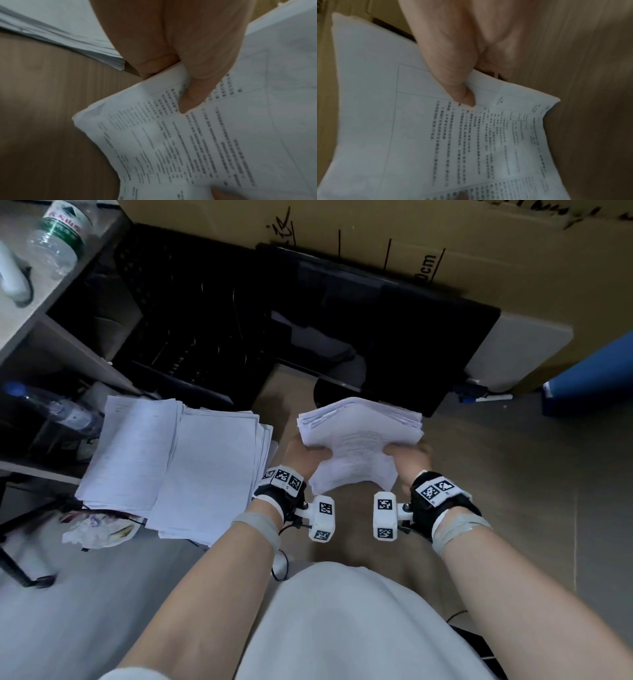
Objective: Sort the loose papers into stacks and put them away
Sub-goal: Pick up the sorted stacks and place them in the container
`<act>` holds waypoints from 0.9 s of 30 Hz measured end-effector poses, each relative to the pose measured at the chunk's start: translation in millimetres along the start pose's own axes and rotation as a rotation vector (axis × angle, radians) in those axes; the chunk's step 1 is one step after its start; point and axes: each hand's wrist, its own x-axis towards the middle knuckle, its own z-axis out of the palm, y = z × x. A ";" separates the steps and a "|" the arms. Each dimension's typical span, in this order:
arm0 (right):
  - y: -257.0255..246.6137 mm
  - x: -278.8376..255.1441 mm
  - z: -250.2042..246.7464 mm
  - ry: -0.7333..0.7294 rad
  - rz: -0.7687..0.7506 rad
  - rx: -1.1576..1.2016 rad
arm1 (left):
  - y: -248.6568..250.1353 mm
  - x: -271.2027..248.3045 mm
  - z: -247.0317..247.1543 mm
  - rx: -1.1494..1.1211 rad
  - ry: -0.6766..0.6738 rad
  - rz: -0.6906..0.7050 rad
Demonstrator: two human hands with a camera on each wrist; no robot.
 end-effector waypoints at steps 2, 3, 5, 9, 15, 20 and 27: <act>-9.7 -2.5 -2.6 0.012 0.017 0.000 | 2.0 -3.2 -9.4 -0.120 0.041 -0.044; -11.2 0.9 -2.7 0.027 -0.004 0.008 | 1.4 -5.4 -13.4 -0.128 0.033 -0.031; -16.9 4.3 1.9 0.037 -0.057 -0.002 | -1.2 -12.3 -21.9 -0.143 -0.003 -0.010; -40.1 -17.7 28.8 -0.068 -0.129 -0.026 | -15.4 -30.3 -48.8 -0.187 0.001 0.022; -64.8 -40.2 90.8 -0.219 -0.317 -0.103 | -27.9 -36.7 -117.7 -0.196 0.299 0.033; -79.2 -58.0 151.4 -0.432 -0.384 -0.211 | -32.2 -30.8 -180.0 -0.531 0.394 0.065; -98.9 -84.3 238.6 -0.435 -0.369 -0.147 | -44.0 -6.7 -254.7 -0.644 0.206 0.118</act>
